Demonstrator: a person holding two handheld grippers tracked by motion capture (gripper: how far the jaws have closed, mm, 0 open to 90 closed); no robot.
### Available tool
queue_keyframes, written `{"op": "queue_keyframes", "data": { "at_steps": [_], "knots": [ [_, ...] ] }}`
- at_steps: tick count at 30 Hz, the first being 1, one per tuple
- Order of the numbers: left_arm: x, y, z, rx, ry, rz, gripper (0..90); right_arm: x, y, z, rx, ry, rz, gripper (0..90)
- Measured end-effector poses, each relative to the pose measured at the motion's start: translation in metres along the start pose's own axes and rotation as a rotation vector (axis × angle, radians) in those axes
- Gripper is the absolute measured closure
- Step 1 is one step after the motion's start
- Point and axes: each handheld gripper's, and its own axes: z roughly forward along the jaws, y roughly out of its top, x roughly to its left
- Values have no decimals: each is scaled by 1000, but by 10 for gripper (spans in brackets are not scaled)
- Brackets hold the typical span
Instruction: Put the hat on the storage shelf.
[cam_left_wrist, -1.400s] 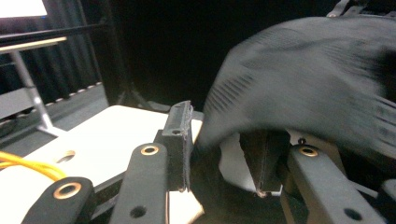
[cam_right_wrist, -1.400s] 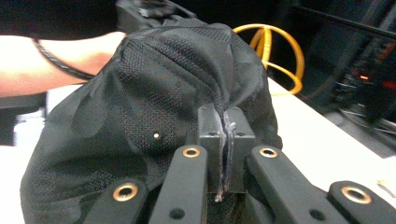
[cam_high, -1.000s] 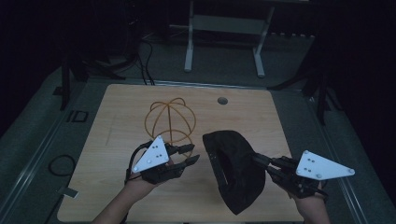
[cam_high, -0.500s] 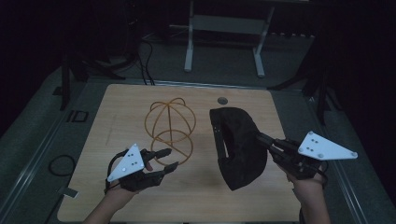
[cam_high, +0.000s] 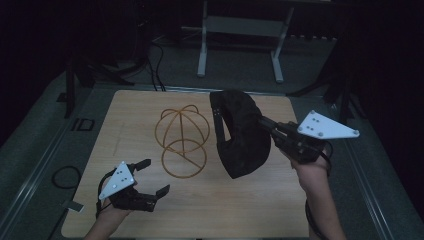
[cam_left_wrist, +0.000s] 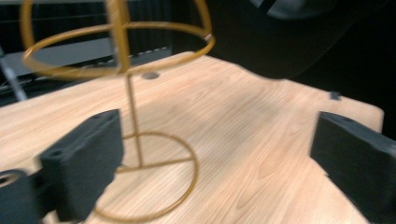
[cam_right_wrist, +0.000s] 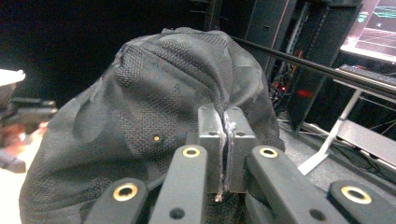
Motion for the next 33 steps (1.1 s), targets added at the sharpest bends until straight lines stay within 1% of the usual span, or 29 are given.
{"op": "queue_keyframes", "data": {
  "at_steps": [4,5,7,9,11,13,14,16,19,23,27,29,31,33],
  "knots": [
    [7,-19,-5,9,58,-15,17,-1,7,17,7,16,2,877],
    [8,-24,-6,10,60,-30,18,-1,8,21,8,19,4,877],
    [10,-33,-8,7,81,-50,18,0,11,29,11,27,5,877],
    [13,-42,-10,-4,82,-75,18,0,13,37,15,28,7,877],
    [14,-49,-11,-2,97,-82,18,1,15,46,21,35,6,877],
    [16,-55,-11,5,102,-79,18,4,17,55,30,46,5,877],
    [16,-57,-12,13,108,-75,19,5,18,60,38,47,1,877],
    [18,-59,-13,3,114,-80,19,9,20,69,48,62,-6,877],
    [21,-62,-15,-6,135,-91,19,15,21,82,72,70,-22,877],
    [24,-66,-16,-5,148,-105,19,20,20,97,93,90,-17,876],
    [26,-70,-15,3,153,-105,19,23,17,109,109,113,-4,876],
    [27,-71,-14,8,154,-105,20,24,16,114,116,119,-6,876],
    [27,-72,-14,10,148,-110,19,26,15,119,121,128,-1,876],
    [26,-73,-13,14,148,-106,19,27,14,124,129,134,2,876]
  ]
}}
